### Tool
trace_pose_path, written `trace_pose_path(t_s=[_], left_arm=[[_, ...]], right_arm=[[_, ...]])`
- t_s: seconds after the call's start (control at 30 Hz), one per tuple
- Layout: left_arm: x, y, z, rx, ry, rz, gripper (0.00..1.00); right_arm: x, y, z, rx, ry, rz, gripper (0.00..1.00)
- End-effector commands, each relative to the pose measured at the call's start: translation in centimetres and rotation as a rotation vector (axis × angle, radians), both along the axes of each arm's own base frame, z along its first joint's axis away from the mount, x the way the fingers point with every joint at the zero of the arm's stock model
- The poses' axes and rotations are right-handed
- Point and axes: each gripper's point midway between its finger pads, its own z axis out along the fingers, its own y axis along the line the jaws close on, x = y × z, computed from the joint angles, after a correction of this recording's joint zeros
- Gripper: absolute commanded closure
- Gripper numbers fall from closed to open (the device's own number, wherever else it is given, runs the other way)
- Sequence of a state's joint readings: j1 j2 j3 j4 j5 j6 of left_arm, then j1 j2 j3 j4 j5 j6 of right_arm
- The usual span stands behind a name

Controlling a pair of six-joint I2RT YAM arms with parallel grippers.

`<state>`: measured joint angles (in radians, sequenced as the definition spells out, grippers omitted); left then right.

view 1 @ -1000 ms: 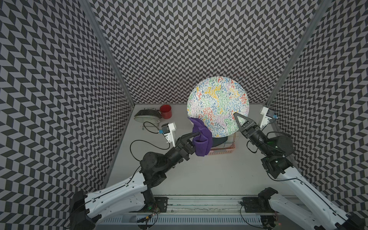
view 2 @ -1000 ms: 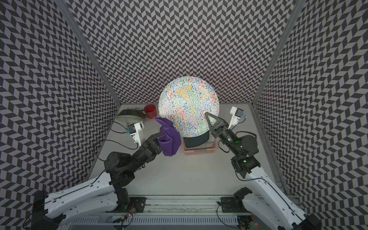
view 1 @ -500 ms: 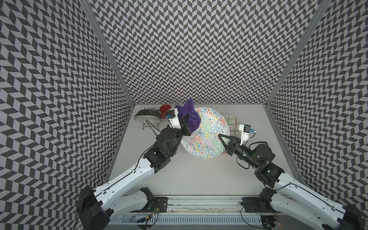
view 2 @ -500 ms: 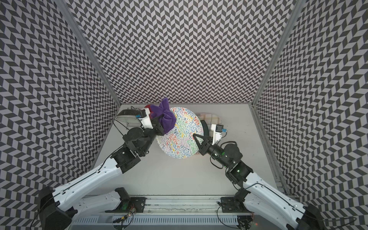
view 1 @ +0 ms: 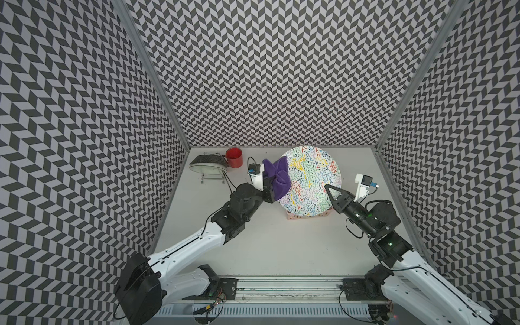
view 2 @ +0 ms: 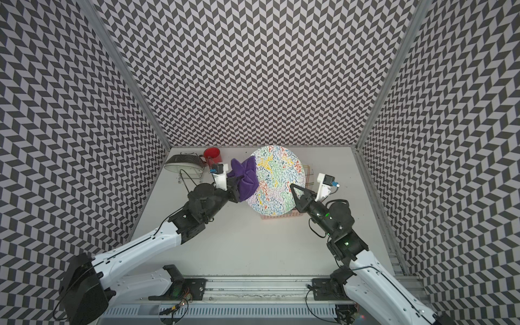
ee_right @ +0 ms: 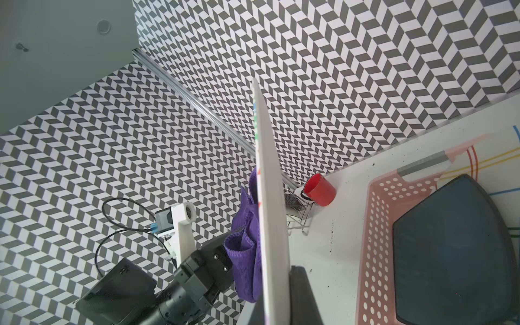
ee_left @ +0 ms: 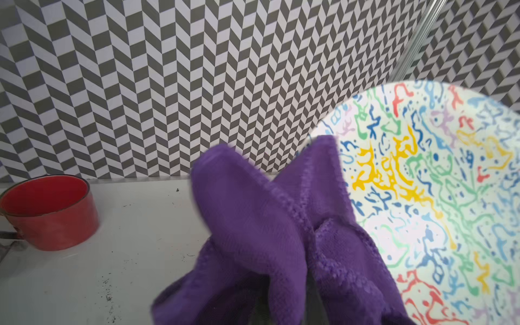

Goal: Wipe the wet plate dry
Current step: Wipe the plate with towel.

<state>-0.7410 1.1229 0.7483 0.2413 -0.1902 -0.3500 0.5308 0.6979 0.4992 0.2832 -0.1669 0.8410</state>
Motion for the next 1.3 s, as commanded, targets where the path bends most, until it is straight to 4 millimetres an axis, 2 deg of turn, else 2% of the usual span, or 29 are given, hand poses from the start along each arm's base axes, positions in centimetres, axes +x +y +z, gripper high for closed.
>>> trace_pose_path(t_s=[0.0, 0.07, 0.17, 0.2, 0.23, 0.27, 0.33, 0.37, 0.4, 0.43, 0.5, 0.6, 0.67, 0.7, 0.73, 0.8, 0.9, 1.03, 1.1, 1.2, 1.27], left_arm=[[-1.7, -2.3, -6.8, 0.080, 0.199, -0.094, 1.00], [-1.9, -2.3, -6.7, 0.041, 0.214, -0.084, 1.00], [-1.2, -0.8, -3.2, -0.056, 0.143, -0.046, 1.00], [-1.4, -1.2, -2.0, -0.058, 0.104, -0.078, 1.00], [-2.1, -2.7, -1.1, -0.039, 0.071, -0.160, 1.00], [-3.5, -5.0, -0.4, -0.006, 0.037, -0.278, 1.00], [-7.8, -10.3, -0.9, 0.123, -0.037, -0.455, 1.00], [-9.4, -11.9, -1.4, 0.176, -0.045, -0.467, 1.00], [-9.7, -12.4, -2.2, 0.191, -0.019, -0.450, 1.00], [-9.5, -12.0, -2.3, 0.161, 0.002, -0.429, 1.00], [-7.6, -9.1, -1.8, 0.032, 0.035, -0.358, 1.00], [-4.8, -1.6, 0.5, -0.283, 0.082, -0.261, 1.00], [-5.2, 3.1, 2.0, -0.512, 0.059, -0.274, 1.00], [-5.8, 4.4, 2.2, -0.611, 0.070, -0.299, 1.00], [-6.8, 5.4, 3.6, -0.723, 0.043, -0.358, 1.00], [-8.3, 5.5, 4.8, -0.873, 0.085, -0.484, 1.00], [-10.5, 5.0, 8.0, -1.025, 0.075, -0.684, 1.00], [-12.5, 5.2, 11.0, -1.200, 0.070, -0.890, 1.00], [-13.2, 4.4, 12.0, -1.229, 0.092, -0.957, 1.00], [-14.9, 3.1, 13.1, -1.254, 0.092, -1.025, 1.00], [-16.3, 2.3, 13.4, -1.265, 0.092, -1.062, 1.00]], right_arm=[[-6.6, 0.2, 11.8, 0.272, -0.369, 0.227, 1.00], [-6.3, -0.4, 12.5, 0.304, -0.379, 0.194, 1.00], [-6.9, 1.8, 12.4, 0.240, -0.379, 0.315, 1.00], [-6.6, 2.4, 11.8, 0.234, -0.353, 0.340, 1.00], [-6.3, 2.4, 11.4, 0.253, -0.340, 0.337, 1.00], [-5.7, 2.0, 11.0, 0.287, -0.325, 0.303, 1.00], [-4.7, 0.7, 11.1, 0.334, -0.324, 0.236, 1.00], [-4.0, 0.5, 10.9, 0.329, -0.308, 0.220, 1.00], [-3.5, 0.1, 10.9, 0.328, -0.300, 0.210, 1.00], [-3.2, -0.1, 10.7, 0.335, -0.288, 0.213, 1.00], [-2.9, -1.0, 10.4, 0.368, -0.274, 0.207, 1.00], [-2.8, -2.4, 9.3, 0.411, -0.239, 0.209, 1.00], [-3.5, -3.2, 8.7, 0.454, -0.237, 0.220, 1.00], [-4.1, -3.3, 8.7, 0.475, -0.247, 0.243, 1.00], [-4.8, -3.2, 8.8, 0.489, -0.259, 0.278, 1.00], [-6.4, -2.0, 9.1, 0.468, -0.296, 0.386, 1.00], [-7.2, -0.2, 8.6, 0.484, -0.297, 0.474, 1.00], [-6.7, 1.9, 7.0, 0.486, -0.237, 0.511, 1.00], [-6.6, 2.9, 6.5, 0.477, -0.222, 0.517, 1.00], [-6.5, 4.0, 7.1, 0.476, -0.229, 0.533, 1.00], [-5.8, 3.7, 8.2, 0.499, -0.247, 0.504, 1.00]])
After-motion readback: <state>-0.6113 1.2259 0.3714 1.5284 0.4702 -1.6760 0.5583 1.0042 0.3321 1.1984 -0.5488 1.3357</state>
